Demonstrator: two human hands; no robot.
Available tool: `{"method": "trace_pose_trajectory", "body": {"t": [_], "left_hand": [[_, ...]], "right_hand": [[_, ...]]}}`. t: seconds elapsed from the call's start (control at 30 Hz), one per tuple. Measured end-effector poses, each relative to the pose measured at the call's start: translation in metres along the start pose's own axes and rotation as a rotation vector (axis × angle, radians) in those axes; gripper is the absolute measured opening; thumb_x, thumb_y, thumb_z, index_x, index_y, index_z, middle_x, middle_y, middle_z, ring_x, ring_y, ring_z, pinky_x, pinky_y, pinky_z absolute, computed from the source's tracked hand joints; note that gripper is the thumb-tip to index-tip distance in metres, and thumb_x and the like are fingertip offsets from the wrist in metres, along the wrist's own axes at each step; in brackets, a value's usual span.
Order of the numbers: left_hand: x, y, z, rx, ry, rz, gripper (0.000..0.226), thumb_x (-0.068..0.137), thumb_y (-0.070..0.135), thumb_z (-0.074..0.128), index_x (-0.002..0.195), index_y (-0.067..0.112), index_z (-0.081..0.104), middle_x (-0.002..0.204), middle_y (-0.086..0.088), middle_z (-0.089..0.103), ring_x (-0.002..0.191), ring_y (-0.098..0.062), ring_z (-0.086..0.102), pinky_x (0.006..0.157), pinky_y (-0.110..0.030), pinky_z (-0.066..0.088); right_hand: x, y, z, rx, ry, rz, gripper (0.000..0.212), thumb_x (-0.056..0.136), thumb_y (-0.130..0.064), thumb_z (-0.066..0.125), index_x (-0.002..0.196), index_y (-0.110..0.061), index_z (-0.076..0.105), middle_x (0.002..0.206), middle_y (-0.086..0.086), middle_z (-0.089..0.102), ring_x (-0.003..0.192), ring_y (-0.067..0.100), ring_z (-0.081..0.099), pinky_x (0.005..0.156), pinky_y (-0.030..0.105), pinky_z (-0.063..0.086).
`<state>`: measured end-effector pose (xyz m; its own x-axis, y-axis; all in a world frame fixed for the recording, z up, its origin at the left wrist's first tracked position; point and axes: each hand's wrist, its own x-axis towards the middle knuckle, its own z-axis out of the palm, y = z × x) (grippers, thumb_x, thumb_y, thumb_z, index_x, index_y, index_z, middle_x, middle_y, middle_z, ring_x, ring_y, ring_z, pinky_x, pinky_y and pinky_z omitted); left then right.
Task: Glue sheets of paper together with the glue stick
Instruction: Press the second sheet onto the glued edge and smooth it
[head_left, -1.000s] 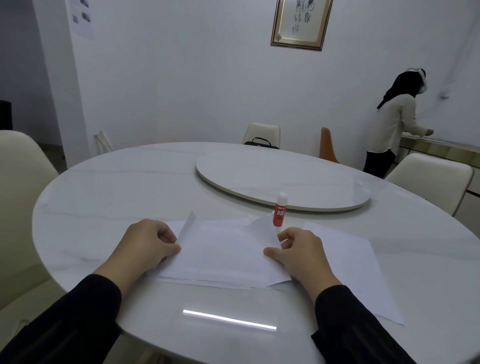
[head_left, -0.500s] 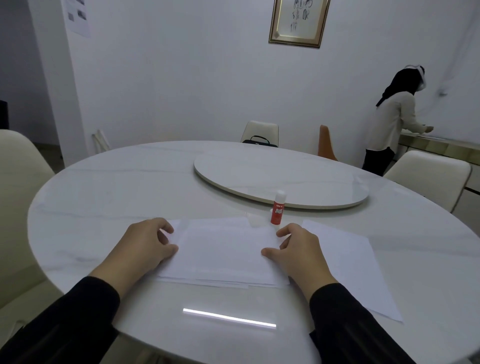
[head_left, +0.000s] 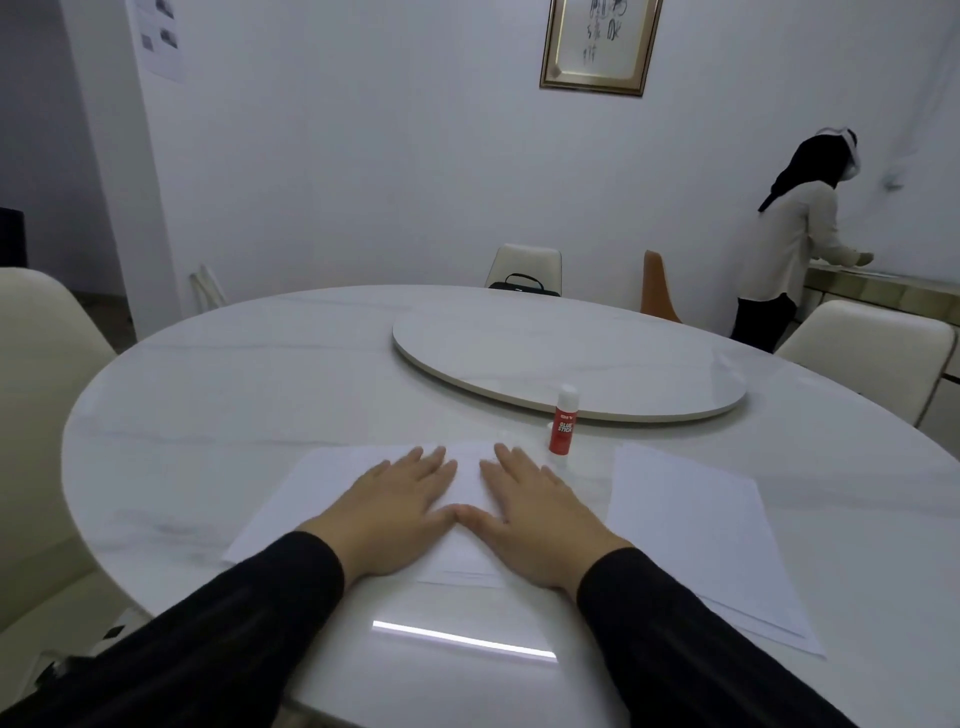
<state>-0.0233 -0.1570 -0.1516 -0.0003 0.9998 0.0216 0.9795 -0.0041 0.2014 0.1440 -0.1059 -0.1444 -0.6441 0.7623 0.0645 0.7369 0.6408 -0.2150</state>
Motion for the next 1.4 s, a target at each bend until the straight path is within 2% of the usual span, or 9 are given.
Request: {"method": "trace_pose_trajectory", "body": {"t": [0.1,0.33,0.6,0.87,1.0,1.13,1.3,1.4], "left_hand": [[0.002,-0.005,0.005,0.033,-0.028,-0.012,0.062,0.096,0.054,0.019,0.151,0.03,0.001,0.16,0.011,-0.003,0.147,-0.008,-0.004,0.12,-0.029,-0.001],[0.0,-0.004,0.004,0.036,-0.011,-0.067,0.059,0.099,0.044,0.018,0.152,0.025,0.0,0.161,0.005,-0.006,0.148,-0.01,-0.004,0.119,-0.028,0.0],[-0.001,-0.003,0.004,0.031,-0.003,-0.136,0.065,0.096,0.052,0.02,0.152,0.024,0.001,0.161,0.003,-0.005,0.148,-0.012,-0.004,0.119,-0.03,0.001],[-0.004,-0.005,0.005,0.015,0.01,-0.219,0.085,0.086,0.07,0.021,0.152,0.021,0.002,0.161,0.003,-0.001,0.148,-0.012,-0.003,0.121,-0.033,0.002],[-0.007,-0.006,0.003,-0.007,0.023,-0.238,0.085,0.088,0.068,0.024,0.152,0.016,0.001,0.161,0.003,-0.002,0.148,-0.011,-0.002,0.12,-0.031,0.003],[-0.01,-0.01,0.001,-0.004,0.01,-0.213,0.079,0.091,0.064,0.023,0.152,0.019,0.0,0.161,0.005,-0.003,0.148,-0.01,-0.002,0.12,-0.031,0.004],[-0.009,-0.011,0.003,0.003,0.017,-0.23,0.082,0.087,0.068,0.023,0.152,0.023,0.0,0.161,0.003,-0.005,0.148,-0.012,-0.004,0.12,-0.033,0.005],[-0.01,-0.011,0.001,-0.004,0.026,-0.24,0.085,0.086,0.07,0.026,0.152,0.022,0.003,0.161,0.004,-0.001,0.148,-0.012,-0.001,0.12,-0.033,0.007]], "right_hand": [[0.004,0.005,0.01,-0.004,-0.069,0.061,0.083,0.088,-0.07,0.019,0.153,-0.02,0.005,0.162,-0.002,-0.001,0.149,0.013,-0.002,0.121,0.033,0.0],[0.004,0.006,0.009,-0.007,-0.066,0.093,0.076,0.092,-0.064,0.022,0.153,-0.022,0.003,0.162,-0.001,-0.003,0.149,0.013,-0.003,0.12,0.032,0.0],[0.001,0.007,0.01,0.003,-0.038,0.181,0.088,0.086,-0.072,0.023,0.153,-0.019,0.002,0.162,0.001,-0.002,0.149,0.016,-0.001,0.12,0.034,0.002],[-0.006,0.004,0.01,0.05,0.021,0.297,0.114,0.071,-0.087,0.022,0.152,-0.009,0.004,0.162,0.006,0.002,0.149,0.019,0.001,0.121,0.035,0.005],[-0.006,0.004,0.011,0.06,0.021,0.302,0.11,0.074,-0.084,0.025,0.152,-0.01,0.003,0.162,0.006,0.001,0.149,0.019,0.001,0.121,0.036,0.005],[-0.005,0.007,0.012,0.05,0.004,0.301,0.106,0.077,-0.081,0.024,0.152,-0.01,0.001,0.162,0.006,-0.002,0.149,0.019,-0.001,0.121,0.036,0.004],[-0.007,0.005,0.012,0.028,-0.001,0.308,0.096,0.085,-0.073,0.021,0.152,-0.008,-0.001,0.162,0.007,-0.004,0.149,0.019,-0.004,0.121,0.035,-0.001],[-0.008,0.007,0.01,0.029,0.009,0.307,0.098,0.081,-0.076,0.023,0.152,-0.011,0.008,0.162,0.006,0.007,0.148,0.02,0.006,0.12,0.036,0.008]]}}
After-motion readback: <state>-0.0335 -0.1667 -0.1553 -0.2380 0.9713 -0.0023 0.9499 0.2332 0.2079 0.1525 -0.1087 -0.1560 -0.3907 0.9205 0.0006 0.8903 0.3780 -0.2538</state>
